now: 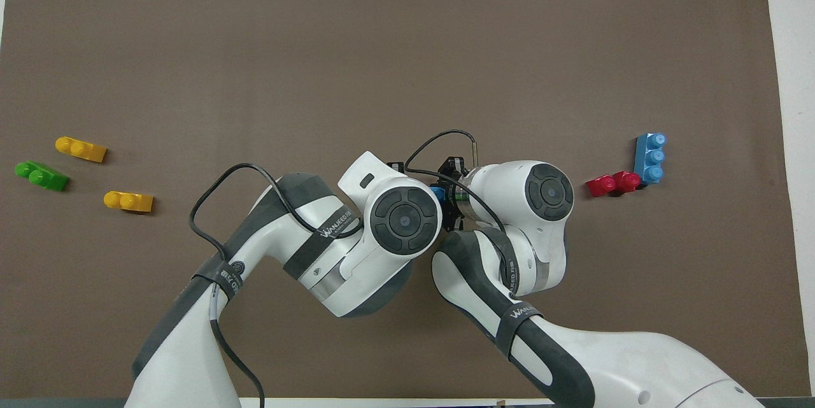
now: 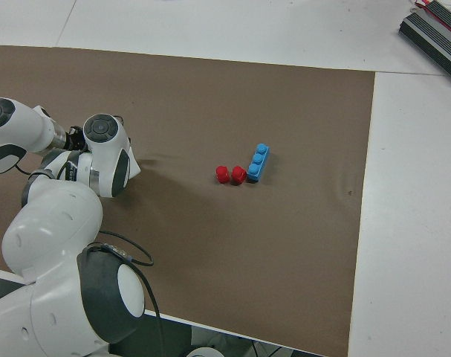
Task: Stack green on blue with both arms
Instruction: 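Press the green brick onto the blue brick held by the right gripper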
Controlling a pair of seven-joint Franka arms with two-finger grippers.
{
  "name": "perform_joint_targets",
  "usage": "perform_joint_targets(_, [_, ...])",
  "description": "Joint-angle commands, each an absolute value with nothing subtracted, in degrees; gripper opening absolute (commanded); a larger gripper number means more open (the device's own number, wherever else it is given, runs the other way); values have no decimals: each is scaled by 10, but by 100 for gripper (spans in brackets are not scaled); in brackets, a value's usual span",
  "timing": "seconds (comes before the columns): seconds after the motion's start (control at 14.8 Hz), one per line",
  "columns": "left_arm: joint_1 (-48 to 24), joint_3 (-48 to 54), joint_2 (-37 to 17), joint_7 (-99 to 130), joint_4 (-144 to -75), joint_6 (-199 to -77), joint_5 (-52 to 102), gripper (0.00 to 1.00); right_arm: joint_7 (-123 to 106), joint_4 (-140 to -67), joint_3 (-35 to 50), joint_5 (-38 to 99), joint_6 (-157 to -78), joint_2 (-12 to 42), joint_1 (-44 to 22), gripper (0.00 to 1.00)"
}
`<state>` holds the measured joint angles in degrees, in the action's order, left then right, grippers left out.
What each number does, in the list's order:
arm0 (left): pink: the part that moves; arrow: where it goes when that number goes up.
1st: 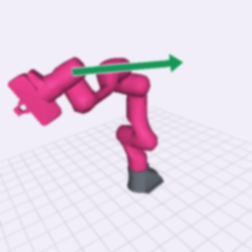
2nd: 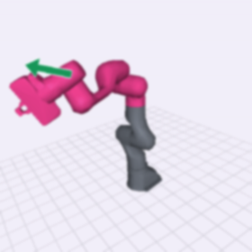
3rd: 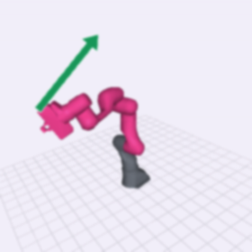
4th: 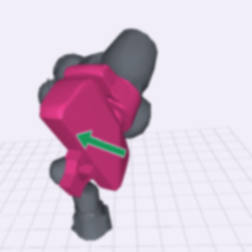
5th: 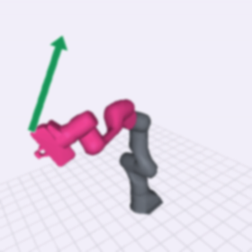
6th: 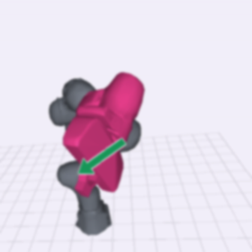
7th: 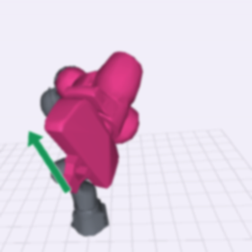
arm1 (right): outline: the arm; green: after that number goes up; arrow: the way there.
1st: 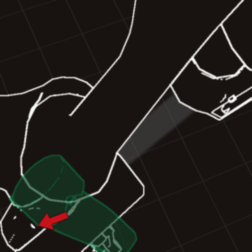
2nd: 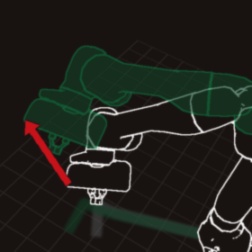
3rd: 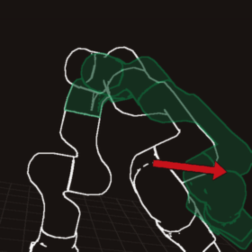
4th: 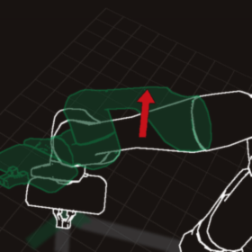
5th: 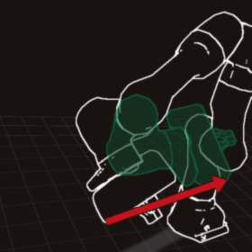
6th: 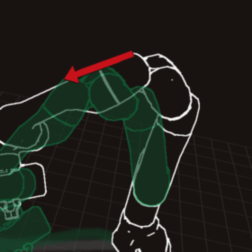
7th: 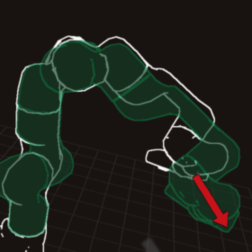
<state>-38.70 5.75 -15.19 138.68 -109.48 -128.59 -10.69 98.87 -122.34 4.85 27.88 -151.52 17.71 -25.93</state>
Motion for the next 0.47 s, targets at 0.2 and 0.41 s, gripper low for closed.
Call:
perform_joint_targets(0.2, [-397, 48, -171, 1404, -1085, -1303, -133, 0, 987, -1237, 50, 287, -1545, 191, -261, 0])
perform_joint_targets(0.41, [-396, 48, -172, 1407, -1085, -1310, -134, 0, 977, -1239, 50, 287, -1545, 191, -260, 0])
